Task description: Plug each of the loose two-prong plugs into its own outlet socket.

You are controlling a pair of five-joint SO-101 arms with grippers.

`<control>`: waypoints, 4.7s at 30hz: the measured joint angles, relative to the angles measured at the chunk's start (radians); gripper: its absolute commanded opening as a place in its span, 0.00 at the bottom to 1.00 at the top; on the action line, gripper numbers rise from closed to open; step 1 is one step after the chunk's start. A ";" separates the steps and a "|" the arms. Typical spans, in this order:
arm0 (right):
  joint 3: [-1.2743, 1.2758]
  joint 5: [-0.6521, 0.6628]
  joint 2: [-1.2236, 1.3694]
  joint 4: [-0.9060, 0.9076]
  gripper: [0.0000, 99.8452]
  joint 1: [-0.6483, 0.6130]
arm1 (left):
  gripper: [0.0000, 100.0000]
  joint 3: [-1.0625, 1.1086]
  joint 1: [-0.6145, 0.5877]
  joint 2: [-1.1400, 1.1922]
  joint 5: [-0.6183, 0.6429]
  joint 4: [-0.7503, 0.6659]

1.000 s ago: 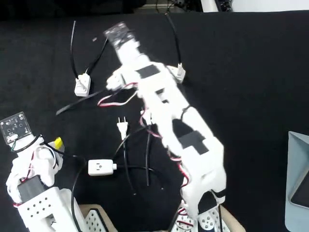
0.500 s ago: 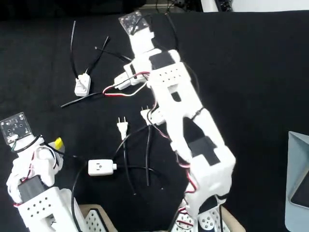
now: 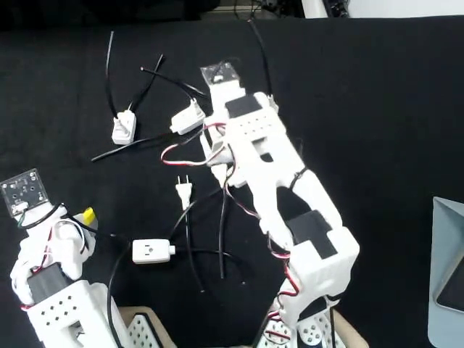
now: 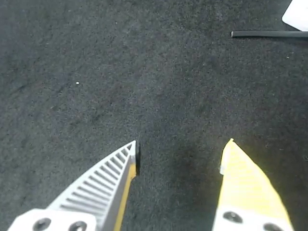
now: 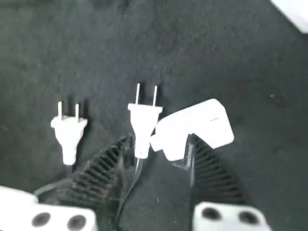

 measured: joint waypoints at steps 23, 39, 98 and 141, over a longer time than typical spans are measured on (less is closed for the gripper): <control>-0.025 -0.080 0.186 -0.124 0.16 -0.091 | 0.28 0.017 0.000 0.000 -0.040 0.000; -0.117 -0.049 0.227 -0.040 0.01 -0.044 | 0.28 0.018 0.000 0.000 -0.040 -0.006; 0.822 1.056 -0.901 -0.018 0.38 0.417 | 0.28 0.043 0.000 0.000 -0.040 -0.037; 0.813 1.590 -0.344 -0.334 0.02 0.397 | 0.28 0.052 0.000 0.000 -0.040 -0.043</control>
